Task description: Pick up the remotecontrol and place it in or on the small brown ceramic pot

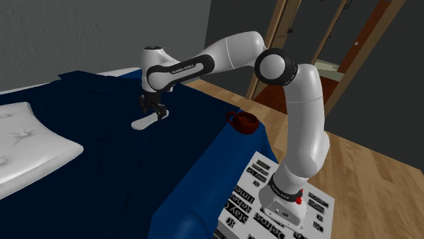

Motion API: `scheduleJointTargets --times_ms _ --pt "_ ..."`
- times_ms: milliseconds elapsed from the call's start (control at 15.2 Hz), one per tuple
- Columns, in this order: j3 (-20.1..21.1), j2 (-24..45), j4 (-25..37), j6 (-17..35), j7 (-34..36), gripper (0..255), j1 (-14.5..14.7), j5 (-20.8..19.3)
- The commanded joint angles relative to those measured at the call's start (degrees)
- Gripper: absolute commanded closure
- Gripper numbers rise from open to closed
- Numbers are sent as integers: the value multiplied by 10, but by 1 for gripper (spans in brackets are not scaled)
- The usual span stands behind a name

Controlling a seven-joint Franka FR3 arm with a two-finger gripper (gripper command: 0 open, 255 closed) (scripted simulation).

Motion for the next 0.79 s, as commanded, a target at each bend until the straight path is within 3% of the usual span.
scheduleJointTargets --times_ms 0,198,264,726 --pt "0 0 -1 1 0 0 0 0" --pt "0 0 0 1 0 0 0 0" --pt "0 0 0 1 0 255 0 0" --pt "0 0 -1 1 0 255 0 0"
